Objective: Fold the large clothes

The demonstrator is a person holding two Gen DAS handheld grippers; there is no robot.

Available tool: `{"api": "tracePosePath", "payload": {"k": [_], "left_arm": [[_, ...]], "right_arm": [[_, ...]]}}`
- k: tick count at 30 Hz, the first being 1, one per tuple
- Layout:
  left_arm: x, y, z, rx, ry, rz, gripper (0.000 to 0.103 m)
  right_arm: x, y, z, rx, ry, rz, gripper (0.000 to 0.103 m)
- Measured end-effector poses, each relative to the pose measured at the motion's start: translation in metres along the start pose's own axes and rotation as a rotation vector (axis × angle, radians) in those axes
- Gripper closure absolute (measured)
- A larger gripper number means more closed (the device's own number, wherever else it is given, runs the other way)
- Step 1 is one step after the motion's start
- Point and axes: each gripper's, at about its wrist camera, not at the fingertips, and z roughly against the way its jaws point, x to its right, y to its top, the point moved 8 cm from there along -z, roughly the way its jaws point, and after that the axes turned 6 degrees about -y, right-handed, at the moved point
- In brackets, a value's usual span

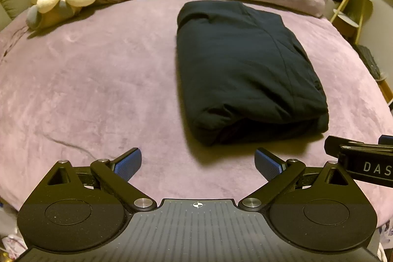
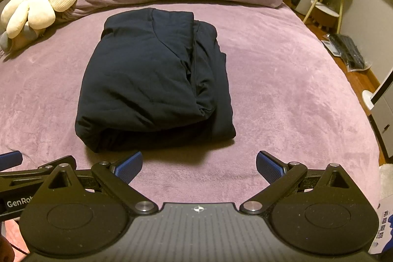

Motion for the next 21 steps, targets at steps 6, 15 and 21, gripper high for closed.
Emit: {"api": "tracePosePath", "payload": {"k": [6,15,21], "left_arm": [[-0.0008,0.0001,-0.0002,0.0,-0.001,0.001,0.002],[-0.0008,0.0006,-0.0002,-0.004,0.004,-0.003,0.002],[0.0001,0.0007,-0.0002,-0.004,0.007,-0.009,0.002]], "right_arm": [[0.0001,0.0001,-0.0001,-0.001,0.004,0.002,0.004],[0.0005,0.0001,0.001,0.0,0.002,-0.002,0.004],[0.0006,0.0005,0.0008,-0.001,0.003,-0.002,0.004]]}}
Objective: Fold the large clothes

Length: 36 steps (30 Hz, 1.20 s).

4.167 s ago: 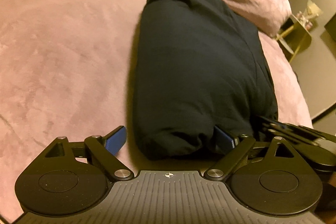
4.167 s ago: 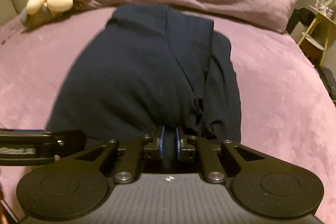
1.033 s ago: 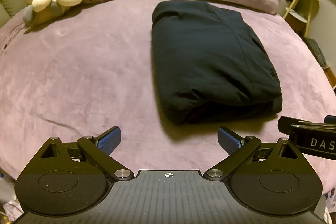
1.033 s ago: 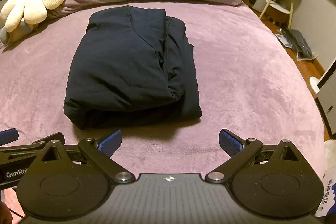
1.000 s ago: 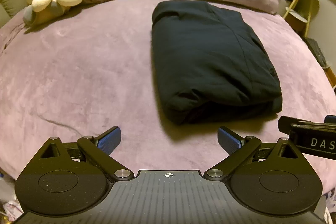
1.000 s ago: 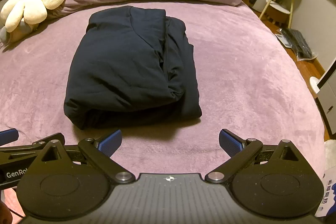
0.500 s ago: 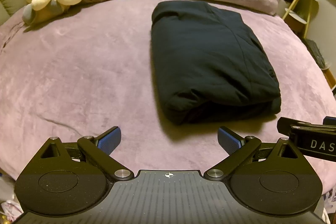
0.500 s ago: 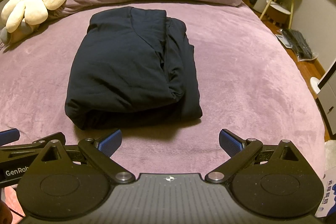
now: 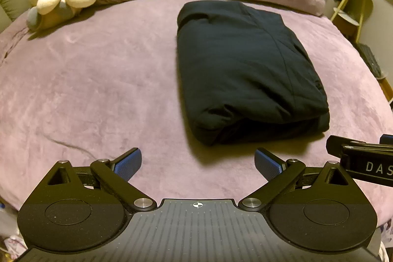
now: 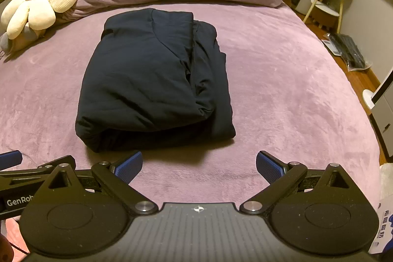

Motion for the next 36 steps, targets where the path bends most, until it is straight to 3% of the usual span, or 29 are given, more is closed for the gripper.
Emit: {"api": "tracePosePath", "payload": {"k": [36], "left_arm": [[0.0064,0.0022,0.0005,0.013,0.027,-0.048,0.002]], "right_arm": [[0.0026,0.0055,0.0021,0.011,-0.004,0.009,0.004]]}}
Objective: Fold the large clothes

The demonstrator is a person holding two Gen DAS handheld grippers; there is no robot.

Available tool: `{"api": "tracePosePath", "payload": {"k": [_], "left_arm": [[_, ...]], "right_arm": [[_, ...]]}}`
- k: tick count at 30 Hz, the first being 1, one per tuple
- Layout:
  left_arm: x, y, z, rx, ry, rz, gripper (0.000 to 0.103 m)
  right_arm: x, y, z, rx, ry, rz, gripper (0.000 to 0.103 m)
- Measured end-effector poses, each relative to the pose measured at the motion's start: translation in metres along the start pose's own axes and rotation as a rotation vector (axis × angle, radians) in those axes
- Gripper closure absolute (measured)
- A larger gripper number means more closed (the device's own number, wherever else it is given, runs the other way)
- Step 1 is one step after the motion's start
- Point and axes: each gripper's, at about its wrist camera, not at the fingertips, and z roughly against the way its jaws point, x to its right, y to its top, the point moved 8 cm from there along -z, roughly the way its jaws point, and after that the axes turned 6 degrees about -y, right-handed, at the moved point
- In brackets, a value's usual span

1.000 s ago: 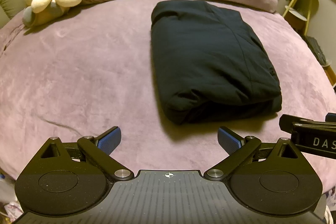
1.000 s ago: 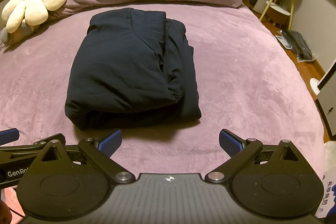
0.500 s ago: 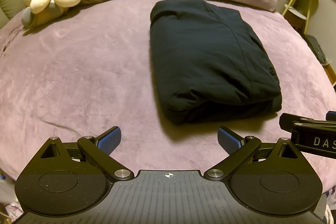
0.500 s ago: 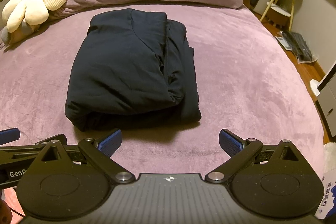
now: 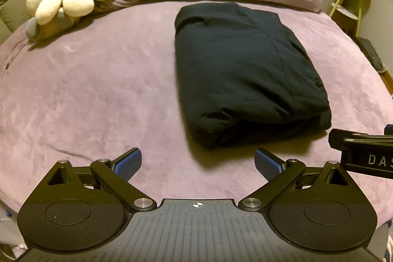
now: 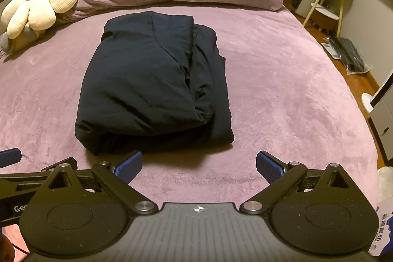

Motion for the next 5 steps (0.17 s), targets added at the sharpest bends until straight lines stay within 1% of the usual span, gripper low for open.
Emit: {"api": "tracePosePath", "payload": {"k": [5], "left_arm": [[0.0005,0.0,-0.0005,-0.001,0.011,-0.009,0.002]], "right_arm": [[0.0005,-0.0006,0.0003,0.001,-0.002,0.0,0.004]]}}
